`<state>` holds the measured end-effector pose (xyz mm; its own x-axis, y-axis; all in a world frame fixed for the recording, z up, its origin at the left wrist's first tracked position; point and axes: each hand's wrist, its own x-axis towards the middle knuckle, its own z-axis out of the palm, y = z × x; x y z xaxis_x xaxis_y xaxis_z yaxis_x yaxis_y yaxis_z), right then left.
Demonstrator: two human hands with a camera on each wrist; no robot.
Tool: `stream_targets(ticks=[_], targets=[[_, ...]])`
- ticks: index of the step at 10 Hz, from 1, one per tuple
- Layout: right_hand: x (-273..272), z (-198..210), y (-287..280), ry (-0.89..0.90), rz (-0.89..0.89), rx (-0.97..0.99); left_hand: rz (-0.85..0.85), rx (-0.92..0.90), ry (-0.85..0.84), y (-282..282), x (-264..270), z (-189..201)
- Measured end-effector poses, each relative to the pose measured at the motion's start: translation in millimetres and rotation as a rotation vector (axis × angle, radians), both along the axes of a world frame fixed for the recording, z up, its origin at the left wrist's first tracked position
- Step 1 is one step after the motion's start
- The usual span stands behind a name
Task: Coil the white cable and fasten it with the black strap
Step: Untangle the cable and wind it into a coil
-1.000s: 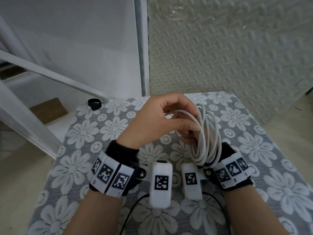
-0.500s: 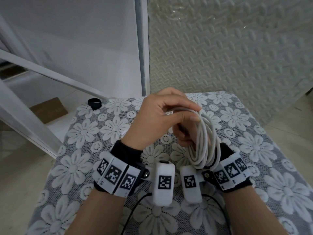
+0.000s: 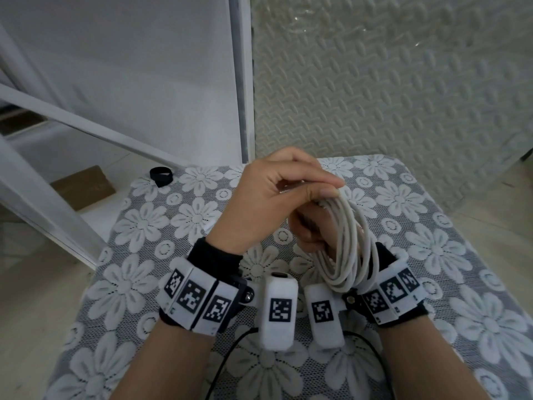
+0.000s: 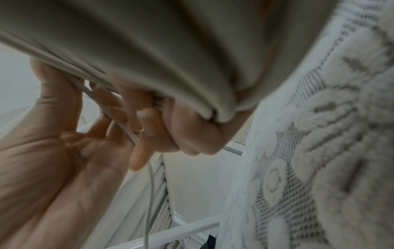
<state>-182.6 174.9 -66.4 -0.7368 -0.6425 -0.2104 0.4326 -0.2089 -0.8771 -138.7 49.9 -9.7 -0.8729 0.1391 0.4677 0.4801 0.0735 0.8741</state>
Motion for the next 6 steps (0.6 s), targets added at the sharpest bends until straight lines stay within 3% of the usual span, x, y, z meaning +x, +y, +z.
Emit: stream_targets(ticks=[1, 3, 6], targets=[[-5, -2, 0, -0.004, 0.012, 0.005, 0.019, -0.026, 0.002, -1, -1, -1], [-4, 6, -9, 0.170, -0.023, 0.174, 0.085, -0.059, -0.018, -3, -6, -6], [3, 12, -4, 0.215, -0.042, 0.059, 0.177, -0.032, -0.142, -4, -13, -15]])
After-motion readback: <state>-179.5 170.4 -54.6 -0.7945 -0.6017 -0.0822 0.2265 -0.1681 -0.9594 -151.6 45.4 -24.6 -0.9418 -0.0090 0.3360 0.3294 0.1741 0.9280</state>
